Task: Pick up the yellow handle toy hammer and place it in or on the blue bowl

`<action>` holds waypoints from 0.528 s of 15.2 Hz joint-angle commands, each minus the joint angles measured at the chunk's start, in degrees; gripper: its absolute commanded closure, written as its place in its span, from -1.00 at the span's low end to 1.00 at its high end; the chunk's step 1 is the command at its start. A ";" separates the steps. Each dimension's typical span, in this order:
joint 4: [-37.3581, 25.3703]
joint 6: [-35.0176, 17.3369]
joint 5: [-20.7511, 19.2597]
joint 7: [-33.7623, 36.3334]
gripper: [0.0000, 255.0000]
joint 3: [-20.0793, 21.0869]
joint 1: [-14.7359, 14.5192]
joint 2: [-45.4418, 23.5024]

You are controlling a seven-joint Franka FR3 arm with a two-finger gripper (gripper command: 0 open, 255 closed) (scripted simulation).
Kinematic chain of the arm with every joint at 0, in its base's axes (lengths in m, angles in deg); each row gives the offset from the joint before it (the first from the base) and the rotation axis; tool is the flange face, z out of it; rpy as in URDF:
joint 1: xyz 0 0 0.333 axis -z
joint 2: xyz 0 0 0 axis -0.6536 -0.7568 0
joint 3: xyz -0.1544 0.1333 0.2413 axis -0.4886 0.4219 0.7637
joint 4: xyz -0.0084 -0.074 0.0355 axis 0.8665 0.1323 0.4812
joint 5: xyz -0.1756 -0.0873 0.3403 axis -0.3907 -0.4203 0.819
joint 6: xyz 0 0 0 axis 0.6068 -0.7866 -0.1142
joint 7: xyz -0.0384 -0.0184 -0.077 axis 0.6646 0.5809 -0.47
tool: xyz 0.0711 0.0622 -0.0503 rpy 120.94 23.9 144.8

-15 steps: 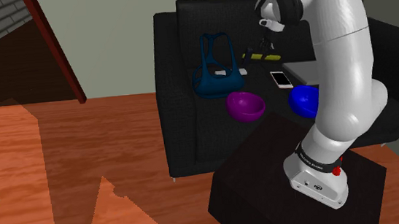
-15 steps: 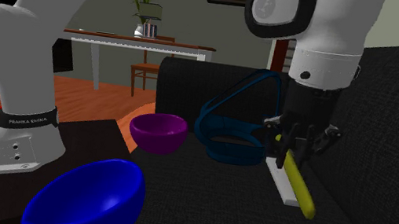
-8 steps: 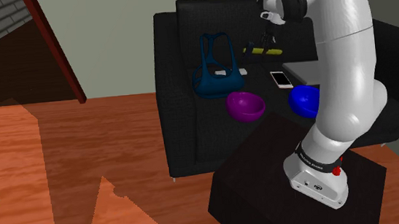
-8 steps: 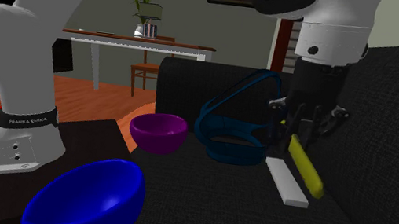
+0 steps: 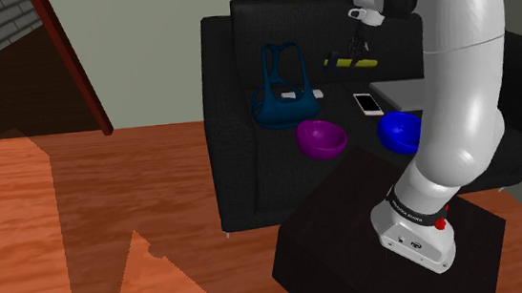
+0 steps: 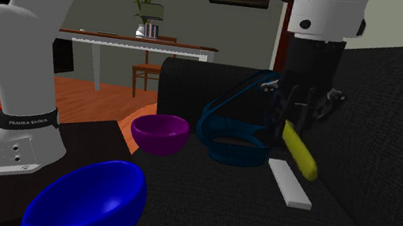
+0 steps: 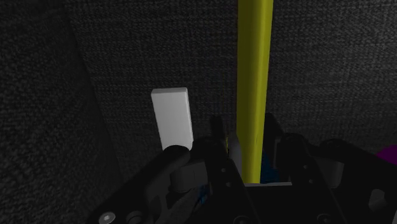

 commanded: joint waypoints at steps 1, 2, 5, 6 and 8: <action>5.28 -2.04 -2.25 -0.44 1.00 -2.17 -2.71 4.01; 8.03 -3.22 -3.56 -0.65 1.00 -3.38 -4.08 6.15; 15.83 -6.76 -8.60 -0.32 1.00 -7.41 -8.32 13.14; 18.30 -7.95 -10.82 0.23 1.00 -8.91 -9.81 15.80; 23.09 -10.34 -16.64 2.40 1.00 -12.02 -12.82 22.01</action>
